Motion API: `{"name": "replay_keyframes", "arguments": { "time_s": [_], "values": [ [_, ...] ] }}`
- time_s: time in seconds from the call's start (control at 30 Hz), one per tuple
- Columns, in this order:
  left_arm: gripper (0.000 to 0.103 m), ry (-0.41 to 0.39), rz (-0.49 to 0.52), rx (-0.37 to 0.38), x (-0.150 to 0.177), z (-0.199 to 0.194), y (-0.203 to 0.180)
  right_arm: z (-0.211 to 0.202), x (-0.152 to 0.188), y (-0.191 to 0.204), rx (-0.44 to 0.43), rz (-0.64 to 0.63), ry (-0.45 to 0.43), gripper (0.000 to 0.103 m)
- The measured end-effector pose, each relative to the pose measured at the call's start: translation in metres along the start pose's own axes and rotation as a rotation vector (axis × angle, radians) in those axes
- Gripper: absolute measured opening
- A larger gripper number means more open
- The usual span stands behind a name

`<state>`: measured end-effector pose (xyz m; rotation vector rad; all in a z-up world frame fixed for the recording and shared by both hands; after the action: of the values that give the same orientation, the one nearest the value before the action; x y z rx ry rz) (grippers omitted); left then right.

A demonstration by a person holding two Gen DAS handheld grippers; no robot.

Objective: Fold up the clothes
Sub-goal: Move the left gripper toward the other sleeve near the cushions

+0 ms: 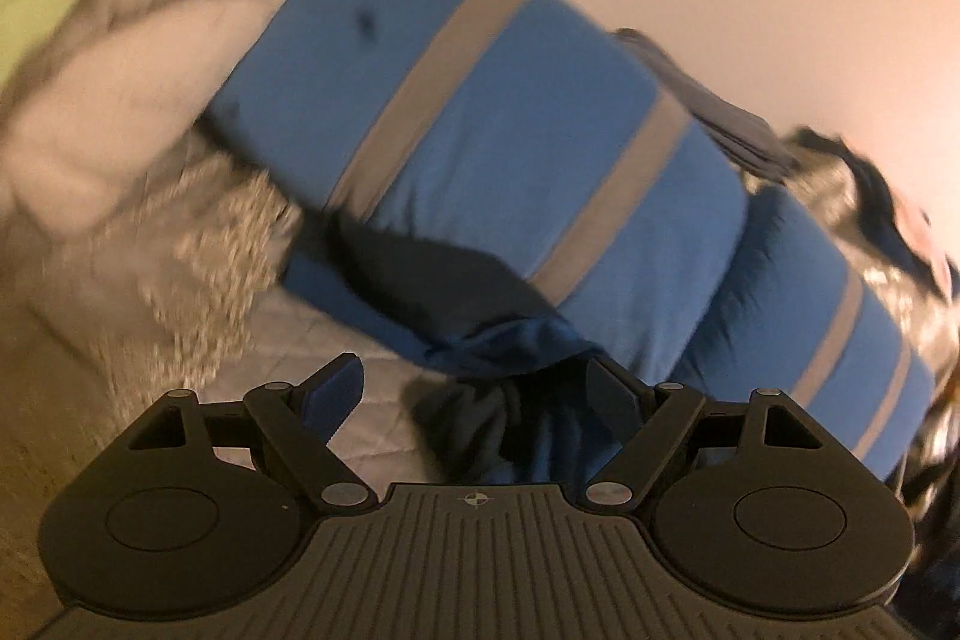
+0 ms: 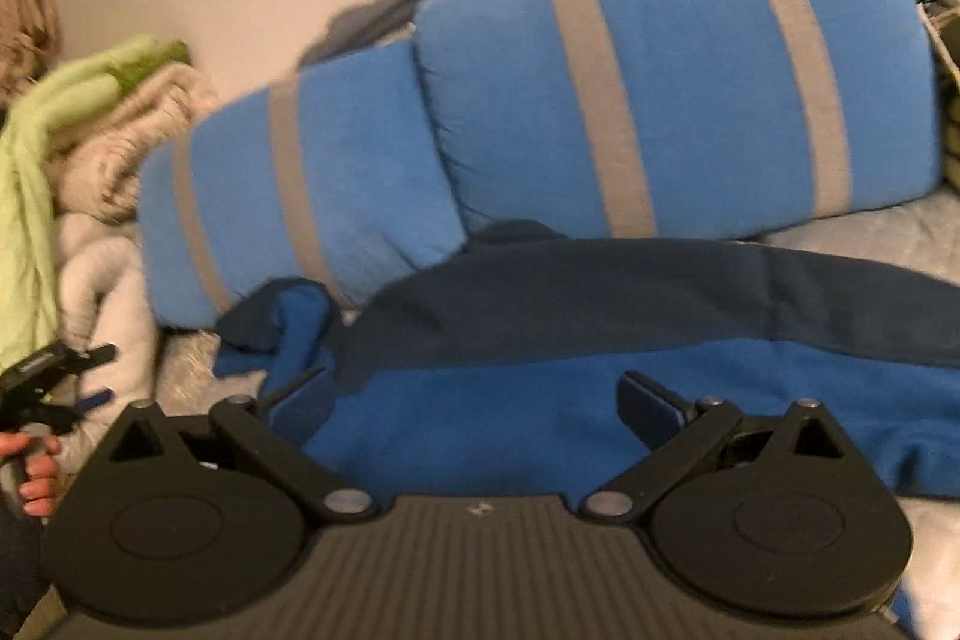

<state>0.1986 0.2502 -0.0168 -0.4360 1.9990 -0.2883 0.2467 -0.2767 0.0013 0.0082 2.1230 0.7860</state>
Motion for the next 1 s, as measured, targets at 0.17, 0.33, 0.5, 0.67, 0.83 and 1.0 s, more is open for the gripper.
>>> {"name": "replay_keyframes", "arguments": {
  "time_s": [0.17,0.33,0.5,0.67,0.83,1.0],
  "values": [
    [0.082,0.001,-0.118,0.009,0.008,0.022,0.031,0.015,0.027,-0.006,-0.038,-0.053,-0.02,0.103],
    [0.081,-0.03,-0.223,0.018,0.003,0.043,0.052,0.02,0.032,0.0,-0.06,-0.086,0.009,0.103],
    [0.081,-0.051,-0.363,0.033,-0.006,0.072,0.071,0.02,0.038,0.004,-0.09,-0.102,0.022,0.103],
    [0.081,-0.041,-0.457,0.0,-0.01,0.106,0.086,0.009,0.031,0.002,-0.131,-0.063,-0.043,0.103],
    [0.081,-0.03,-0.588,-0.003,-0.003,0.14,0.107,0.014,0.026,-0.008,-0.16,0.024,-0.004,0.103],
    [0.053,-0.053,-0.67,-0.042,0.007,0.159,0.121,0.014,0.022,-0.014,-0.176,0.086,-0.015,0.103]
  ]
}}
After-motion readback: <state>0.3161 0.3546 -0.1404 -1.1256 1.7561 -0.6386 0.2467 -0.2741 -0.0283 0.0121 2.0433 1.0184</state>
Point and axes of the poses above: each gripper's, at about its wrist camera, not at the fingertips, and z roughly the way its jaws point, y to its left, x to its underside, the point moved 3 cm from there along z, roughly the way its jaws point, and after that the axes turned 10 degrees about z, right-handed, at the moved point
